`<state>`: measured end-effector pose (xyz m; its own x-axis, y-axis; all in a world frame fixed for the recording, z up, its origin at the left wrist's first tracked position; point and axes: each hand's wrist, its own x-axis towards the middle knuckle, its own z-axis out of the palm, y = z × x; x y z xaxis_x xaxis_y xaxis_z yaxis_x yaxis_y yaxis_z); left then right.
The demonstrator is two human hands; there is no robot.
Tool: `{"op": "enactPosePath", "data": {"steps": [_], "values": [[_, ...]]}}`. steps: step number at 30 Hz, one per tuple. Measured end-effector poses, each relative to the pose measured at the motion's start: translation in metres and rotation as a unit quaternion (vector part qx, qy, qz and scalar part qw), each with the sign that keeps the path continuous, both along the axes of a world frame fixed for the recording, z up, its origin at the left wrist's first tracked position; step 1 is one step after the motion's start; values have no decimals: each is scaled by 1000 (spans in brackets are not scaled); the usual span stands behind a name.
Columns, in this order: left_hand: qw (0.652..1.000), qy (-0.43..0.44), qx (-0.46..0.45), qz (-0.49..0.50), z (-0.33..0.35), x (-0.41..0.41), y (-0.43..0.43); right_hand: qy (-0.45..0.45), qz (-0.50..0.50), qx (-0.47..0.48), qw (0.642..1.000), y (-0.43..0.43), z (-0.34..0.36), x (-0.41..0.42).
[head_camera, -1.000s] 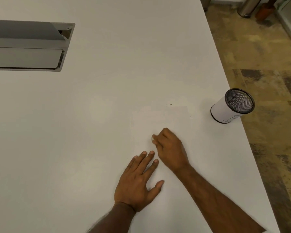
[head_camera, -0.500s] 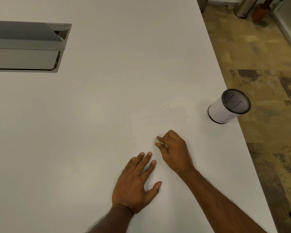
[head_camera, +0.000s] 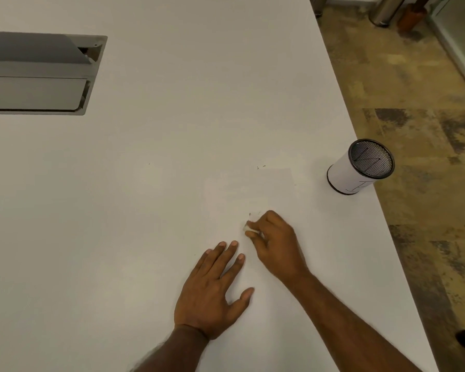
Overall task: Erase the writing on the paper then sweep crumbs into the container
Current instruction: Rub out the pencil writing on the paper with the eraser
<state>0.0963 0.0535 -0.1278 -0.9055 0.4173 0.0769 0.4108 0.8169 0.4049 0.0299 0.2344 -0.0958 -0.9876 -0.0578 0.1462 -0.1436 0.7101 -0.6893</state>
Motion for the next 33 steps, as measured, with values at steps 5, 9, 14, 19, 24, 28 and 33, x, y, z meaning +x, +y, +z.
{"op": "enactPosePath", "data": {"steps": [5,9,14,19,24,28,33], "values": [[1000,-1,8,1,1,0,1,40,-45,49,997,13,-3,-43],[1000,-10,4,2,2,0,0,11,-97,10,995,18,-3,-58],[1000,-1,15,-1,0,0,0,-2,-15,-12,1000,3,1,-4],[1000,-3,20,-3,-1,0,0,19,-49,39,998,20,-2,-20],[1000,-8,15,3,0,0,0,5,-110,24,994,32,2,-54],[1000,-3,20,-1,-1,0,0,15,-70,-2,997,19,5,-18],[1000,-6,13,-1,0,0,0,5,-21,30,999,15,-3,-3]]}}
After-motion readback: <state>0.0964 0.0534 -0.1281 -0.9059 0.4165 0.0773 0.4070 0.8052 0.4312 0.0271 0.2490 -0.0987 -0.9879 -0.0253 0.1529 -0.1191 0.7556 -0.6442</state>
